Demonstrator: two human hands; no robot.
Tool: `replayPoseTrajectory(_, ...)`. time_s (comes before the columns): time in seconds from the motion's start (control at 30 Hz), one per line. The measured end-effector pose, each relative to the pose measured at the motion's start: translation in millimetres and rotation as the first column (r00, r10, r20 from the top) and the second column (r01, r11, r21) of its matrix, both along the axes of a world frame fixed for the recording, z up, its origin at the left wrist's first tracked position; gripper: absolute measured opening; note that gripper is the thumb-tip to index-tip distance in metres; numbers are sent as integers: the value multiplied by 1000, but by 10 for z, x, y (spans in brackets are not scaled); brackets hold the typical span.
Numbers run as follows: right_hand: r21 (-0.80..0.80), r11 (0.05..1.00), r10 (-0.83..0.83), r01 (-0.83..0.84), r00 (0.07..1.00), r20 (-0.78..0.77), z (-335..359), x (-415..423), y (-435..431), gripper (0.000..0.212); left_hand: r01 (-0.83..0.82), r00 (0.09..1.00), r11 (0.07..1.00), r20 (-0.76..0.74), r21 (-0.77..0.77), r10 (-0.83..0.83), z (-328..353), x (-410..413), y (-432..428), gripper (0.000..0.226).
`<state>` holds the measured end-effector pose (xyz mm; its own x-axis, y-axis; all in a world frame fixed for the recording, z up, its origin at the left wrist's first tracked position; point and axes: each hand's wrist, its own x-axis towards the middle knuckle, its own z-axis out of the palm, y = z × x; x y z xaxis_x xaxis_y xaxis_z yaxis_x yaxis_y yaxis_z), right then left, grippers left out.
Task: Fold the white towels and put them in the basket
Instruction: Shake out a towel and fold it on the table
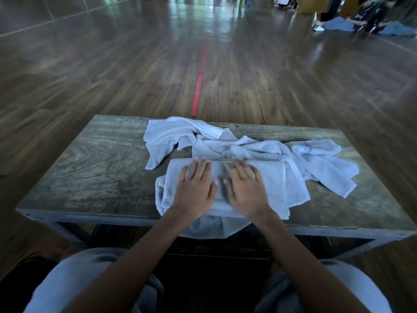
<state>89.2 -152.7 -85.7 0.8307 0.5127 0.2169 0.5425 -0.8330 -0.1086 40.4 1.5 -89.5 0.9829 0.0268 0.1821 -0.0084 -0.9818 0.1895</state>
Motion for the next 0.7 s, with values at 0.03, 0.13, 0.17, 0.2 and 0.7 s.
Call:
replayPoseTrajectory(0.03,-46,999,15,-16,1000,-4,-93,6,14,57,-8,997,1000,-75,13,8,-95,20,7,77)
replayPoseTrajectory(0.13,-130,991,33,-35,999,-18,-300,33,-116,68,-1,998,1000,-68,31,3,-299,17,66,78)
replayPoseTrajectory(0.17,-136,990,29,-30,1000,-9,-324,44,-189,70,-4,999,999,-38,50,6,-339,9,89,76)
replayPoseTrajectory(0.2,-135,991,14,-14,1000,4,-334,59,-267,72,-9,1000,997,-13,78,10,-361,1,108,73)
replayPoseTrajectory(0.7,-72,981,-175,178,983,53,-105,234,-409,99,-241,970,964,-48,-109,237,-289,-358,431,72)
